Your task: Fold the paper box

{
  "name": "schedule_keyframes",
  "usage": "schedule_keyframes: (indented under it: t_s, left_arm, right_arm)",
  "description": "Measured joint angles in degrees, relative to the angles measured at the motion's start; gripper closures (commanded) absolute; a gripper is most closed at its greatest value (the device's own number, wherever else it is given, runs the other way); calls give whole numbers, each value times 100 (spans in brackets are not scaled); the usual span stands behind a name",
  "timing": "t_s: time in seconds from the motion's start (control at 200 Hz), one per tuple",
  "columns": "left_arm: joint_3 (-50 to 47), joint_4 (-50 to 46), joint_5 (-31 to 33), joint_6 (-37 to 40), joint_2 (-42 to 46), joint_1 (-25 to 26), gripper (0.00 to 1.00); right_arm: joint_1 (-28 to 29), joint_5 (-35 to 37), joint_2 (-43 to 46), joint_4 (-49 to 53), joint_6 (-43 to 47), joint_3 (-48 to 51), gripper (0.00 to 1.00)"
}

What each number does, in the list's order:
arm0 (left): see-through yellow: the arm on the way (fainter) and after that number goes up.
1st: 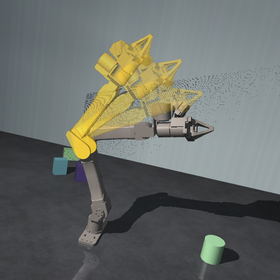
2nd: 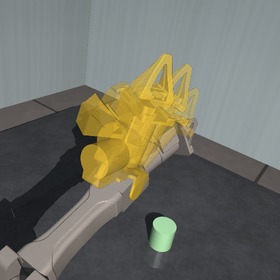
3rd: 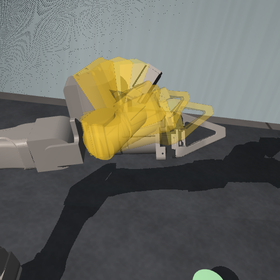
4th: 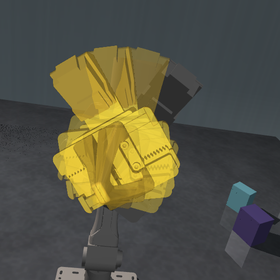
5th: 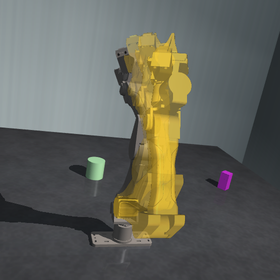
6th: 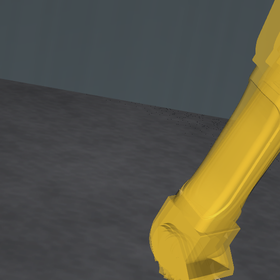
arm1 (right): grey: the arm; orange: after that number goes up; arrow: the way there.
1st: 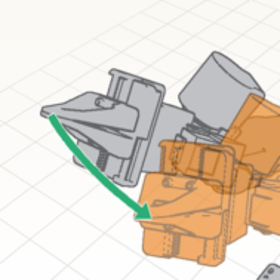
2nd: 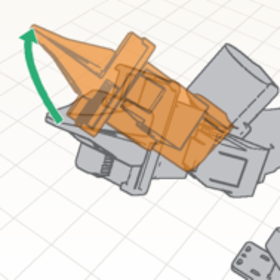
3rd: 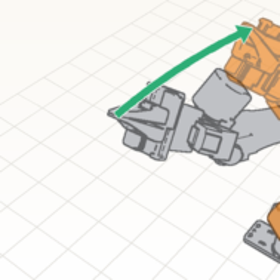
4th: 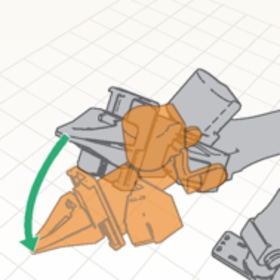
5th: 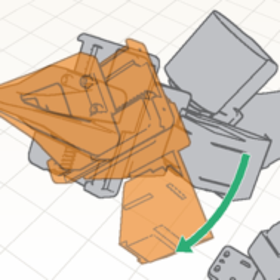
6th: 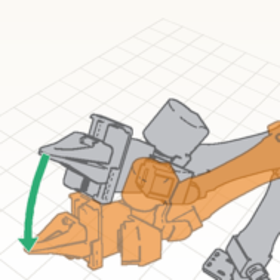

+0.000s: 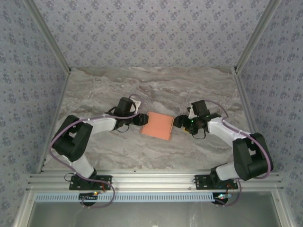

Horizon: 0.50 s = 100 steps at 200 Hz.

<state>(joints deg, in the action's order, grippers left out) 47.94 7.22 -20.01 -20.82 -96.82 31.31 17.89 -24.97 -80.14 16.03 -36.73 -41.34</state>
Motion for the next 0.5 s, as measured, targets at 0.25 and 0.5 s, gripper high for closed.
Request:
schedule_keyframes:
  t_s: [0.25, 0.5]
  left_arm:
    - [107, -72, -256, 190, -164, -138, 62]
    - [-31, 306, -496, 61, -232, -260, 68]
  right_arm:
    - [-144, -417, 0, -400, -122, 83, 29]
    - [-208, -575, 2, -911, -398, 310, 26]
